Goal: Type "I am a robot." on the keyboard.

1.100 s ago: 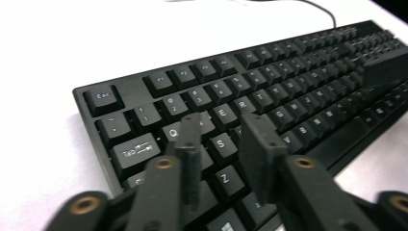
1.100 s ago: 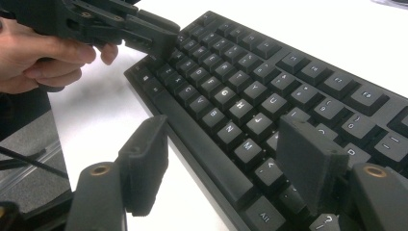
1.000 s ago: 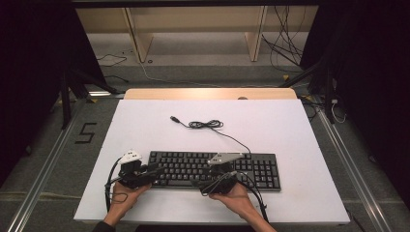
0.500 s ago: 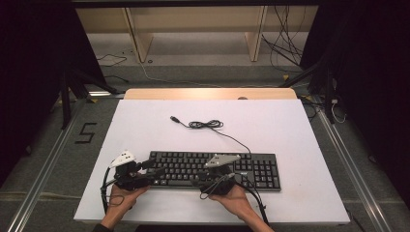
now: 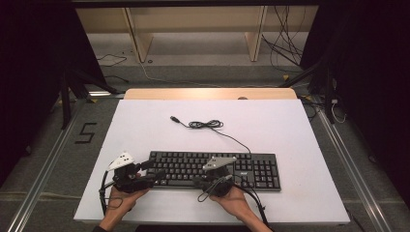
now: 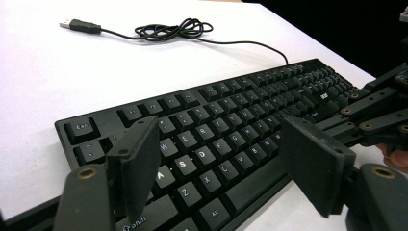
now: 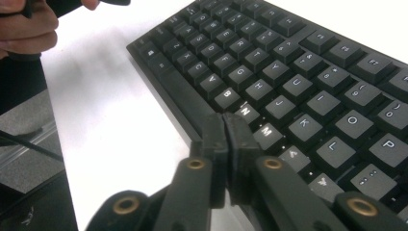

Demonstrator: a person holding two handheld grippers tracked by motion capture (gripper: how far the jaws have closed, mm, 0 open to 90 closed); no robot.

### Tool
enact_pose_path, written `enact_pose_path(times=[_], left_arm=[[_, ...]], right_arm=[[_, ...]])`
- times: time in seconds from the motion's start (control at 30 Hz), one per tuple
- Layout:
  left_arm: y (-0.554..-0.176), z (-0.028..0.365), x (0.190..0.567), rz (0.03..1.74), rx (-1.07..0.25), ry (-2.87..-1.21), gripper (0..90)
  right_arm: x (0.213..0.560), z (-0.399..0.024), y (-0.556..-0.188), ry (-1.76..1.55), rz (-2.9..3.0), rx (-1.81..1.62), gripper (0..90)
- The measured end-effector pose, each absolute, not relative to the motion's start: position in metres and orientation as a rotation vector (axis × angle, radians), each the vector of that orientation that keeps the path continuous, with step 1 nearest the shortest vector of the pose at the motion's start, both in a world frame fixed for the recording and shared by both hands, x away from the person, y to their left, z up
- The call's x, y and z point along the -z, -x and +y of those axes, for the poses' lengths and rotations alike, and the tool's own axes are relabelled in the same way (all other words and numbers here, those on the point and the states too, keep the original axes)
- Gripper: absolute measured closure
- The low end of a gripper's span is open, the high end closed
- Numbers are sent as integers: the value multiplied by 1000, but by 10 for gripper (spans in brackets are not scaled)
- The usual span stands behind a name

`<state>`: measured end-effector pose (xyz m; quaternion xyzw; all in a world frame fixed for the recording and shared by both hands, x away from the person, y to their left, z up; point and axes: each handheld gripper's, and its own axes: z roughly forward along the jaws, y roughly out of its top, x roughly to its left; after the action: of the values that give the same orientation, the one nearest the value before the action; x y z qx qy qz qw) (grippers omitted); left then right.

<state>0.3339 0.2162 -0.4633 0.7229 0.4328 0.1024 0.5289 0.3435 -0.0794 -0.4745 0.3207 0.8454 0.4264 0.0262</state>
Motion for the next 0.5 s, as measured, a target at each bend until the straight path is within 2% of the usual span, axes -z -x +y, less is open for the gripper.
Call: enact_pose_path(times=[0.5], left_arm=[[-330, 216, 461, 1025, -248, -1719, 293]], right_arm=[[480, -76, -345, -990, 2630, -1282, 900]])
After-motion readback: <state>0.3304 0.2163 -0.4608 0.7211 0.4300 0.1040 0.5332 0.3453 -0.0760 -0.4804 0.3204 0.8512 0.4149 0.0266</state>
